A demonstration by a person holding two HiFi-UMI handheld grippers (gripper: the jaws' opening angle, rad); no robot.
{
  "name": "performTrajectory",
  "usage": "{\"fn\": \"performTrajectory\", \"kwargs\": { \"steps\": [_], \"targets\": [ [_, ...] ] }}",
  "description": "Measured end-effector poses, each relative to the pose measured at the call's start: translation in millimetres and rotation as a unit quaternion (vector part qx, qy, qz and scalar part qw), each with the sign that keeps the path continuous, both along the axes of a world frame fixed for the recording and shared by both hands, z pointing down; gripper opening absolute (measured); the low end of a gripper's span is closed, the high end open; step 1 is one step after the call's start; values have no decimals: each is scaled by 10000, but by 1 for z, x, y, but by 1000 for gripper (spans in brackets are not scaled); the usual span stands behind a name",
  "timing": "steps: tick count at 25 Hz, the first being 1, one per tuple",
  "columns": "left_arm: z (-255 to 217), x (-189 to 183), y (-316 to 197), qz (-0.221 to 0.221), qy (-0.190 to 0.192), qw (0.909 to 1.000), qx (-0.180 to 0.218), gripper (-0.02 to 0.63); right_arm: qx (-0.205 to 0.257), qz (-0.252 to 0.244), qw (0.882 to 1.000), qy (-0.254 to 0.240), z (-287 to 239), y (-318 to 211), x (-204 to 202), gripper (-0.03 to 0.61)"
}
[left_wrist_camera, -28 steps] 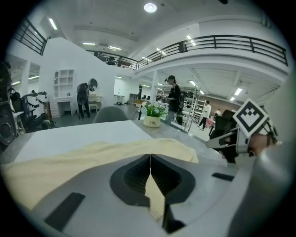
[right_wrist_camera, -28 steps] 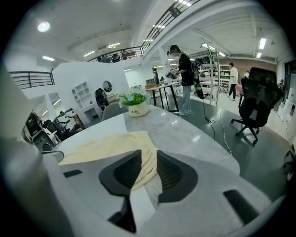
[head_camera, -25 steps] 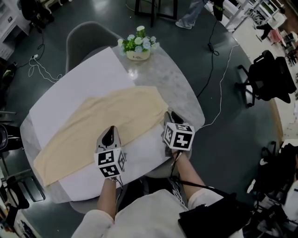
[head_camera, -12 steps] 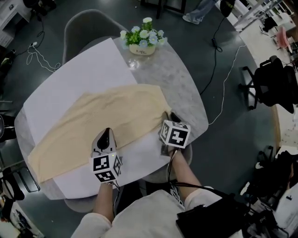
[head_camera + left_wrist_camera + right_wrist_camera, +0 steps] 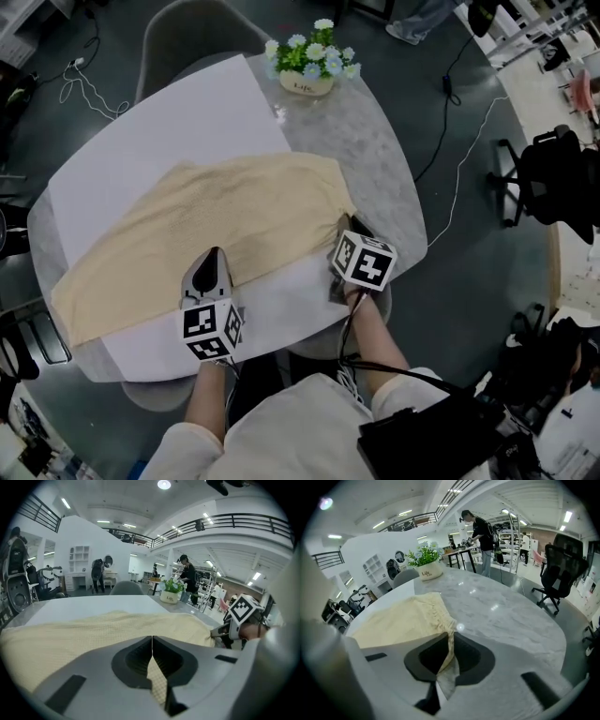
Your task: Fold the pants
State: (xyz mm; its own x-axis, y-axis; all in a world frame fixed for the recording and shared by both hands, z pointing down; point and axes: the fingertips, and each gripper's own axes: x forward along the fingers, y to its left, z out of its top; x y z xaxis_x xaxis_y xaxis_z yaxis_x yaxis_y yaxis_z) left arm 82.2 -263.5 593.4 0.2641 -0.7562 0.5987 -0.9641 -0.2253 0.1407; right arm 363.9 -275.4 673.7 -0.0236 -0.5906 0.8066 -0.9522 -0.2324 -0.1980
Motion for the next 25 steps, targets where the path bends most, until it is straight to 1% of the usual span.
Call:
{"fn": "performTrajectory", "kwargs": {
  "steps": [5,9,13,15,19,22,25],
  "targets": [
    [-8,-14,13,-64,47,9999,89,9,153,-42,9998,88,-16,2,-3,23],
    [-22,-35,24,-215,84,9996,171,9,469,-159,9987,125,-47,2,-14,23],
    [-33,-65,43,-457,64,9989,5,9,790,-418,9959,157,-84,6,-39,23],
    [-42,-83,54,-604,109,9981,-12,9,945,-571,9937,177,-105,7,-54,23],
    [-67,-122,74,-833,194,9962,191,9,1317,-963,9862,264,-152,3,-95,22],
    [-79,-153,86,-1019,302,9939,292,9,1575,-1334,9779,342,-182,-3,-134,21],
    [-89,-185,96,-1199,426,9915,262,9,1795,-1678,9688,331,-208,-7,-180,23]
  ]
}}
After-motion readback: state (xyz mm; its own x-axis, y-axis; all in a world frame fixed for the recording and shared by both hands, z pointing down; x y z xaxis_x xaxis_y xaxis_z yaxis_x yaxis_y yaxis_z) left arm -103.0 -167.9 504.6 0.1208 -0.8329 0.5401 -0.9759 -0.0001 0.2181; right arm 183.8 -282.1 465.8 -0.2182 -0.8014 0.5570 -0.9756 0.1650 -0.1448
